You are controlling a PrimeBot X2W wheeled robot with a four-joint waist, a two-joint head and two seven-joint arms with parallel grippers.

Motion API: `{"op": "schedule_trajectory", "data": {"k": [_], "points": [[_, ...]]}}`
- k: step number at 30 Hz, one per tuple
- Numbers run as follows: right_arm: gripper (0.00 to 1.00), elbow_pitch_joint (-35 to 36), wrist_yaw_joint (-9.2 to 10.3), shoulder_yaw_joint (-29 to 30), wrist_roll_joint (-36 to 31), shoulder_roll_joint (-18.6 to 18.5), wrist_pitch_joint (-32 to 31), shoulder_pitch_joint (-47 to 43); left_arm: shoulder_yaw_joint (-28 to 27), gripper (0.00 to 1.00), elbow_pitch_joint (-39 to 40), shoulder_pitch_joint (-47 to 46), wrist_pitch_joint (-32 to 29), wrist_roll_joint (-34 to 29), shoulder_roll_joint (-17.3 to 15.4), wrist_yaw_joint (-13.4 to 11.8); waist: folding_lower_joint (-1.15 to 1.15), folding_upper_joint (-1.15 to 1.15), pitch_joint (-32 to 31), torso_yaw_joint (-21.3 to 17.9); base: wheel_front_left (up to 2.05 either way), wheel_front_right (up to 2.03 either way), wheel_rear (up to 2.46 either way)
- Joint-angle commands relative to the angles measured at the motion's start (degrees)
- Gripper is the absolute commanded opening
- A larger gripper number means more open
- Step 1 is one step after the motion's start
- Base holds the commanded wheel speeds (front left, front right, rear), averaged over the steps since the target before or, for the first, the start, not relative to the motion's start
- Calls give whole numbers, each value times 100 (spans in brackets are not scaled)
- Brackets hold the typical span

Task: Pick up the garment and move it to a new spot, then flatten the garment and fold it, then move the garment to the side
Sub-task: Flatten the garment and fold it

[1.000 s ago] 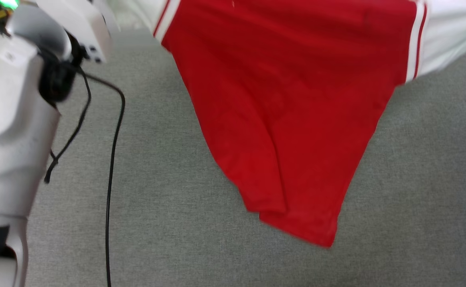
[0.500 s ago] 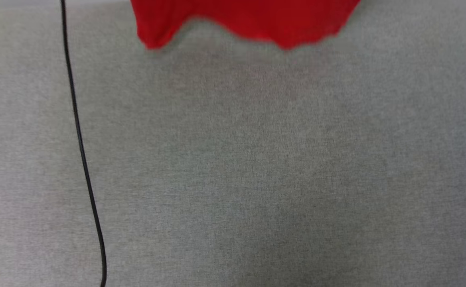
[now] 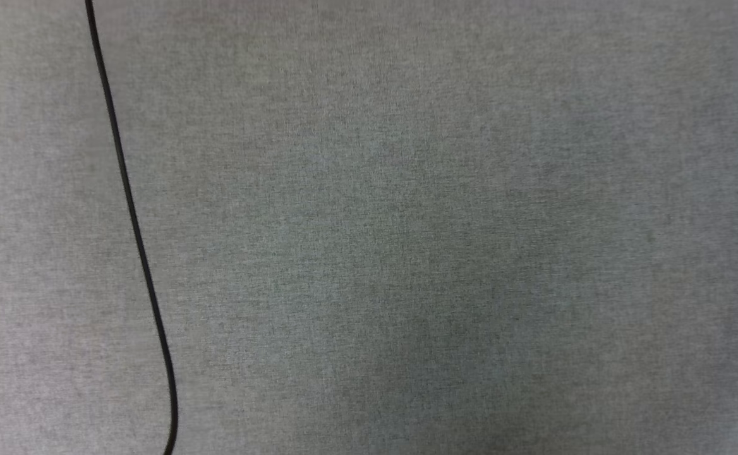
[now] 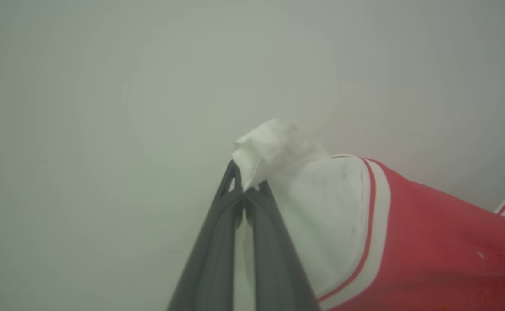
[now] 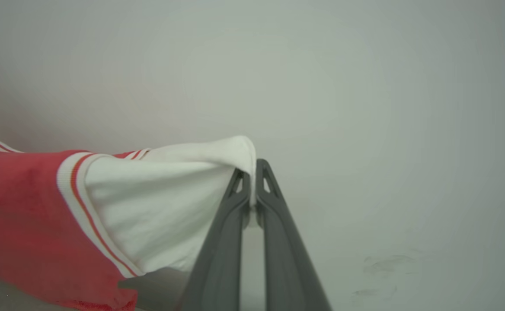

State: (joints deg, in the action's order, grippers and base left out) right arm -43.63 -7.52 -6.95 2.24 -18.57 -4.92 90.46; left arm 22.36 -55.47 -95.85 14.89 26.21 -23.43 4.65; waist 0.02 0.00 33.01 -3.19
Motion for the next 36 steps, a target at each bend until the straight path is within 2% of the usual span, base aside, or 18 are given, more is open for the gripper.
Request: {"op": "schedule_trajectory", "data": {"k": [1,9,15,21,24,30,36], "points": [[0,-70,6,-12,78,30,64,51,-24,0,-45,103,35,28,10,46,-2,0,133,22,0,0,0],[0,-723,6,-302,510,200,502,-441,-327,0,-195,827,42,358,210,209,-2,0,191,73,0,0,0],[0,-804,6,-599,1088,264,915,-1431,-569,0,22,1836,36,501,349,242,-2,0,-57,143,0,0,0],[0,-533,5,-828,1625,245,1213,-2760,-993,0,626,3235,35,513,427,256,-2,0,-470,171,0,0,0],[0,-277,5,-893,1891,214,1337,-3662,-1253,0,1192,4226,35,331,486,252,-2,0,-852,193,0,0,0],[0,198,5,-757,2201,127,1343,-4899,-1621,0,2043,5549,31,81,676,198,-2,0,-1414,247,0,0,0],[0,763,5,-460,2356,198,1228,-6051,-1914,0,2829,6821,30,-141,832,185,-2,0,-1932,206,0,0,0]]}}
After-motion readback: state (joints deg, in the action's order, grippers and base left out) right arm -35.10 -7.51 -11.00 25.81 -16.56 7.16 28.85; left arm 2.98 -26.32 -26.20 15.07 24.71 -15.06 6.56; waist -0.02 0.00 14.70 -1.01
